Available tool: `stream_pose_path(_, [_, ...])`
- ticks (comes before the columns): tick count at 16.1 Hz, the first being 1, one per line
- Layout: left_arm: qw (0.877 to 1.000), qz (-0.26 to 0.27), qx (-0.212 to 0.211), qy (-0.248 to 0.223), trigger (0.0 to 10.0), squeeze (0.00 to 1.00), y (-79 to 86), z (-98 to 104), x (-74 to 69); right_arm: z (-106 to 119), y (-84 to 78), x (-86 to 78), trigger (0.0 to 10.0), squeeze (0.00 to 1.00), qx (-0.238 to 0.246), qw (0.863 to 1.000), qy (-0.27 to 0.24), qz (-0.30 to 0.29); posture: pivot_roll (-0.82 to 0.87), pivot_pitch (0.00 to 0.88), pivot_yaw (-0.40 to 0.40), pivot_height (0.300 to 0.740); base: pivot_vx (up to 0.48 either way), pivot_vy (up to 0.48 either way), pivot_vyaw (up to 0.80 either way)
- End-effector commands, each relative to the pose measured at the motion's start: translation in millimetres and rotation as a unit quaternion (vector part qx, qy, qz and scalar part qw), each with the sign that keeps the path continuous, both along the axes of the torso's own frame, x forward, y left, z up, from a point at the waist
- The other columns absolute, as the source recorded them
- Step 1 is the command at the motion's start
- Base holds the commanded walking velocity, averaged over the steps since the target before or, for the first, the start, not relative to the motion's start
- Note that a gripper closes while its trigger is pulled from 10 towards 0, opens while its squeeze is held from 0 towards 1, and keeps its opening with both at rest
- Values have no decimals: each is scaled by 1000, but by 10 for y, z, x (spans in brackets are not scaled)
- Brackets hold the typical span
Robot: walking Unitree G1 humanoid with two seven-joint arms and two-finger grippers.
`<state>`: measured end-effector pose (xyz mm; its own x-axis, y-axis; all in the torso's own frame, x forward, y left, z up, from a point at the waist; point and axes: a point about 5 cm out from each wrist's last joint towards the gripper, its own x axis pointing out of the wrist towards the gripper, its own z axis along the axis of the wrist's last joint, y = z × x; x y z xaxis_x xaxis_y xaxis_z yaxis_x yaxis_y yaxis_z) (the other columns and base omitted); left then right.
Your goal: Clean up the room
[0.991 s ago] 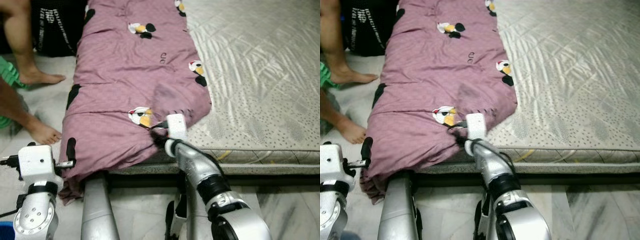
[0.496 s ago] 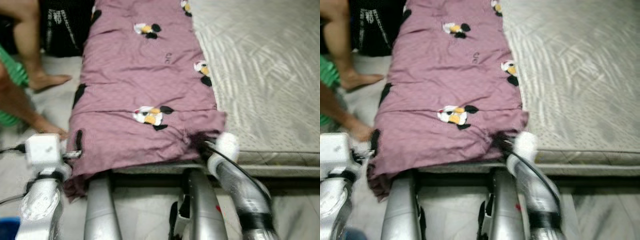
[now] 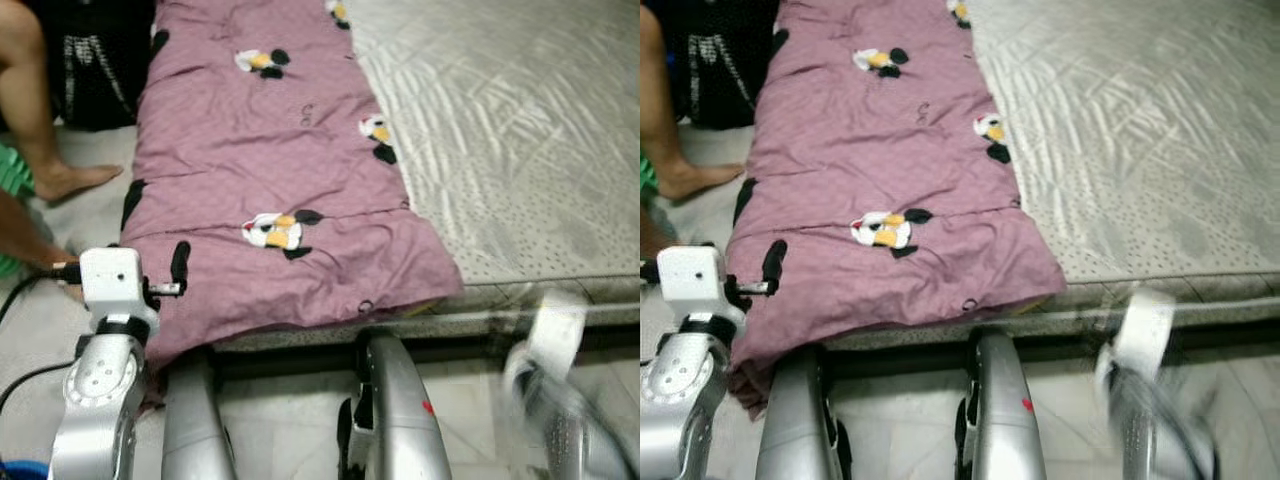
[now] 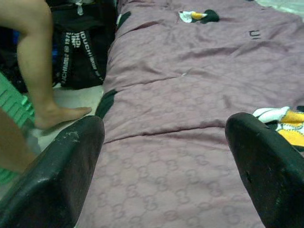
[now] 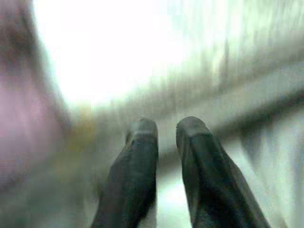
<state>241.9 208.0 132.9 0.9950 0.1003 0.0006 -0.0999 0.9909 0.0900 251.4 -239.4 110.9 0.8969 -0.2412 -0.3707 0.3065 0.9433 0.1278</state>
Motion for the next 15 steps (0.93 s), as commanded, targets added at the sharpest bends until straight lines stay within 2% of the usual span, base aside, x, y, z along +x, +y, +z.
stream_pose_path(1, [1000, -1, -2, 4, 10000, 0, -6, -27, -6, 125, -15, 106, 0, 0, 1, 999, -46, -7, -5, 165, -51, 540, 0, 0, 0])
stream_pose_path(2, [1000, 1, -4, 1, 10000, 0, -7, -19, -3, 258, 56, 264, 0, 0, 8, 996, -87, 6, -2, 160, -52, 540, 0, 0, 0])
stream_pose_path(4, [1000, 6, -6, -9, 10000, 0, -7, 18, 14, 436, 296, 557, 0, 0, 31, 989, -135, 51, 14, 151, -61, 540, 0, 0, 0])
stream_pose_path(5, [1000, 6, -7, -12, 10000, 0, -11, 31, 21, 453, 363, 625, 1647, 0, 33, 988, -140, 60, 20, 151, -64, 540, 0, 0, 0])
stream_pose_path(6, [1000, 7, -8, -18, 10000, 0, -26, 59, 34, 454, 540, 767, 5020, 533, 41, 985, -143, 90, 35, 149, -68, 540, 0, 0, 0])
stream_pose_path(7, [1000, 4, -10, -24, 10000, 0, -49, 85, 35, 364, 873, 955, 10000, 620, 52, 981, -129, 133, 43, 151, -69, 540, 0, 0, 0])
stream_pose_path(8, [1000, 1, -10, -25, 10000, 0, -70, 90, 32, 275, 1062, 1034, 10000, 604, 46, 980, -112, 159, 55, 155, -75, 540, 0, 0, 0])
stream_pose_path(9, [1000, 0, -10, -25, 10000, 0, -80, 90, 28, 194, 1213, 1075, 10000, 608, 59, 980, -93, 165, 65, 156, -81, 540, 0, 0, 0])
stream_pose_path(10, [1000, -2, -10, -26, 10000, 0, -90, 91, 21, 86, 1443, 1103, 10000, 624, 76, 979, -63, 179, 75, 157, -85, 540, 0, 0, 0])
stream_pose_path(11, [1000, -1, -10, -27, 10000, 0, -96, 98, 13, -30, 1620, 1087, 10000, 596, 66, 977, -29, 198, 90, 158, -93, 540, 0, 0, 0])
stream_pose_path(12, [1000, 1, -10, -28, 10000, 0, -94, 104, 3, -120, 1725, 1050, 10000, 447, 63, 975, -7, 211, 101, 158, -98, 540, 0, 0, 0])
stream_pose_path(13, [1000, 2, -10, -28, 10000, 0, -91, 107, -6, -190, 1771, 1031, 10000, 188, 69, 974, 5, 216, 104, 159, -100, 540, 0, 0, 0])
stream_pose_path(14, [1000, 3, -9, -27, 10000, 0, -86, 106, -17, -293, 1752, 1003, 10000, 0, 76, 976, 29, 204, 107, 161, -104, 540, 0, 0, 0])
stream_pose_path(15, [1000, 5, -9, -25, 10000, 0, -81, 96, -32, -424, 1603, 977, 10000, 0, 85, 982, 59, 161, 107, 162, -105, 540, 0, 0, 0])
